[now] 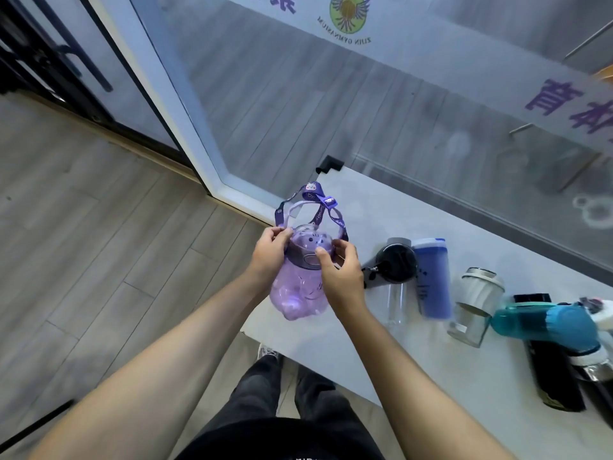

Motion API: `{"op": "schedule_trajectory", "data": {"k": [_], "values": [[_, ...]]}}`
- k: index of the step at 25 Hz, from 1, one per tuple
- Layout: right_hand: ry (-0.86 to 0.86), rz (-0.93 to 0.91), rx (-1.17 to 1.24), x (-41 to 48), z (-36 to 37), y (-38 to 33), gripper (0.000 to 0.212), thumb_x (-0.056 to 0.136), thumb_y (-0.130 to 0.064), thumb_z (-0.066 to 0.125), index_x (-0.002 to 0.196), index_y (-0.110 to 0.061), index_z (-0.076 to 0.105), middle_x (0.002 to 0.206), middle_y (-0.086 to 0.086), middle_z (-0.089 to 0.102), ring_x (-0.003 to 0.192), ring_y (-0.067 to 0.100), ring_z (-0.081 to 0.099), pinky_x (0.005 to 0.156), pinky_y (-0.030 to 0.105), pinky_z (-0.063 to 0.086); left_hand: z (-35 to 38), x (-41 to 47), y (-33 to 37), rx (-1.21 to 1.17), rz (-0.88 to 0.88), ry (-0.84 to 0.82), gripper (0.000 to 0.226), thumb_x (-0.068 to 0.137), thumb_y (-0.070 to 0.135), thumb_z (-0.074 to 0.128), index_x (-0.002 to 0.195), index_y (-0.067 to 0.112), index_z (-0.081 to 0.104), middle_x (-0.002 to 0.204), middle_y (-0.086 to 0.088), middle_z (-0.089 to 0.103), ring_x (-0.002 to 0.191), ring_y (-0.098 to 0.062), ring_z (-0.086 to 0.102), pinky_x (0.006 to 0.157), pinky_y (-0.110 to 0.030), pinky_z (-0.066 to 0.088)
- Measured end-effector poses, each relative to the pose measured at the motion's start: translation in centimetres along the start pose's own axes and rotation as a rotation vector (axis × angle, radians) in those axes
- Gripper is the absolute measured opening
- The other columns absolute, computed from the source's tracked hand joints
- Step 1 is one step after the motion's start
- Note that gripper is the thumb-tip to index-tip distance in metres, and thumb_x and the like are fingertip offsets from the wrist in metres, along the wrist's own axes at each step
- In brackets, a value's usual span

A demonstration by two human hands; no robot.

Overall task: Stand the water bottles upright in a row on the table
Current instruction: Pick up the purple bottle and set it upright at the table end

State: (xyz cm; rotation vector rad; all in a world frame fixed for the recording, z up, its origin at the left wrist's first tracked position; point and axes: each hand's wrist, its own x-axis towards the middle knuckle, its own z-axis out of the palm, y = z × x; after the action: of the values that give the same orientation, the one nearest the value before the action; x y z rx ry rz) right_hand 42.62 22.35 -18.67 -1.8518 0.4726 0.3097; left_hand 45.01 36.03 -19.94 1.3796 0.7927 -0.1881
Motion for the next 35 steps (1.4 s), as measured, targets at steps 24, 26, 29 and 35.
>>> {"op": "schedule_trajectory", "data": {"k": [24,26,29,35], "values": [[-0.110,-0.191,-0.244,1.0,-1.3,-1.2,0.038,0.108,-0.043,0.033,0.132,-0.028,0.058,0.117,0.000,0.070,0.102,0.022,0.062,0.088,0.033,0.046,-3.9,-0.5,-1.3,0.106,0.075,-0.139,0.049,0.084,0.061,0.048,0.091,0.020,0.073,0.091,-0.012,0.071,0.078,-0.020,0.061,0.078,-0.038,0.051],[-0.075,-0.077,-0.222,1.7,-0.2,-0.4,0.040,0.108,-0.039,0.034,0.123,-0.016,0.065,0.106,0.004,0.069,0.097,0.023,0.059,0.084,0.030,0.041,-3.9,-0.1,-2.0,0.112,0.068,-0.082,0.048,0.092,0.060,0.049,0.089,0.018,0.073,0.089,-0.013,0.074,0.077,-0.022,0.064,0.077,-0.039,0.053],[-0.088,0.038,-0.296,3.0,1.0,0.3,0.046,0.108,-0.042,0.032,0.115,-0.013,0.067,0.102,0.011,0.067,0.097,0.030,0.058,0.085,0.036,0.043,-3.5,0.8,-2.3,0.099,-0.022,0.035,0.041,0.091,0.055,0.057,0.091,0.016,0.069,0.083,-0.009,0.072,0.071,-0.023,0.060,0.071,-0.036,0.050],[-0.098,0.159,-0.253,1.5,0.2,2.9,0.056,0.104,-0.057,0.027,0.139,-0.025,0.055,0.138,0.014,0.057,0.135,0.031,0.046,0.113,0.040,0.033,-6.1,1.4,-2.7,0.427,-0.066,0.052,0.067,0.081,0.079,0.040,0.097,0.019,0.063,0.096,-0.002,0.067,0.091,-0.025,0.058,0.083,-0.037,0.043]]}}
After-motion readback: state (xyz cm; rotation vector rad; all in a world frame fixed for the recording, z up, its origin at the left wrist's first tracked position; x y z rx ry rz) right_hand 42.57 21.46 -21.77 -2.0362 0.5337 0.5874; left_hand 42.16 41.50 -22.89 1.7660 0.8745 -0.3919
